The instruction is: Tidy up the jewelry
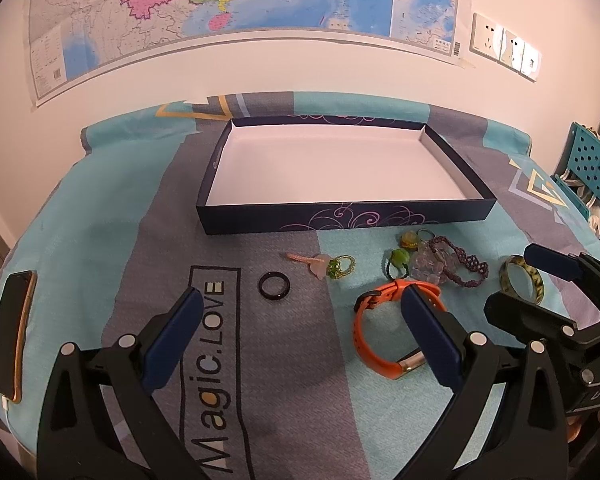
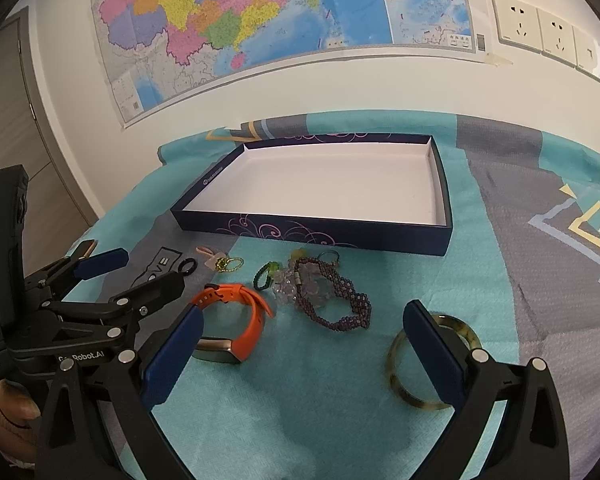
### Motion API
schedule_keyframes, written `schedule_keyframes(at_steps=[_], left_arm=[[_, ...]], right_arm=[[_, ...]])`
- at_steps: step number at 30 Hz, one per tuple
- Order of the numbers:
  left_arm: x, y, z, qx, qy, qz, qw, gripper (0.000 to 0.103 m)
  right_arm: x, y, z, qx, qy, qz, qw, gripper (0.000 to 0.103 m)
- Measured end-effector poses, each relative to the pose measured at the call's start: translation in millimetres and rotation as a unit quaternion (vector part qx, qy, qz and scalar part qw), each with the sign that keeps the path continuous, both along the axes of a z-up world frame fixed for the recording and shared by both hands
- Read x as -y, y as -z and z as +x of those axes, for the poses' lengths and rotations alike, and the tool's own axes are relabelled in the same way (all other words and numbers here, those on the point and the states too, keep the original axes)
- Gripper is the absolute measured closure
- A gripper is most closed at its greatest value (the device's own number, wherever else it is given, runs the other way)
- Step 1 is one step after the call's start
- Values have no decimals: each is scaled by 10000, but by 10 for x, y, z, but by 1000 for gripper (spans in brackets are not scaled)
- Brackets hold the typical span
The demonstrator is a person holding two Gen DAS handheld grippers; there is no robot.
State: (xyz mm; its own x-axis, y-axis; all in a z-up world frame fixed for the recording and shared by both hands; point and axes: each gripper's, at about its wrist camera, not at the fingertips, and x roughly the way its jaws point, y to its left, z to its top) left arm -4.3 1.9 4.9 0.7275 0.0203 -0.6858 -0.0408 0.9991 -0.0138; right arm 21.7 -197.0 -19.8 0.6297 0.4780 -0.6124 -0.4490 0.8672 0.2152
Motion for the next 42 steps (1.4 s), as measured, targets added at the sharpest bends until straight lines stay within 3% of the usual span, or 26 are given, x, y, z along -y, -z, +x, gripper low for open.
schedule_keyframes(at_steps=[42], left_arm=[[55, 80, -17, -40, 15, 0, 10000, 6]], right_arm=[[15, 39, 7, -131, 5, 50, 9999, 6]])
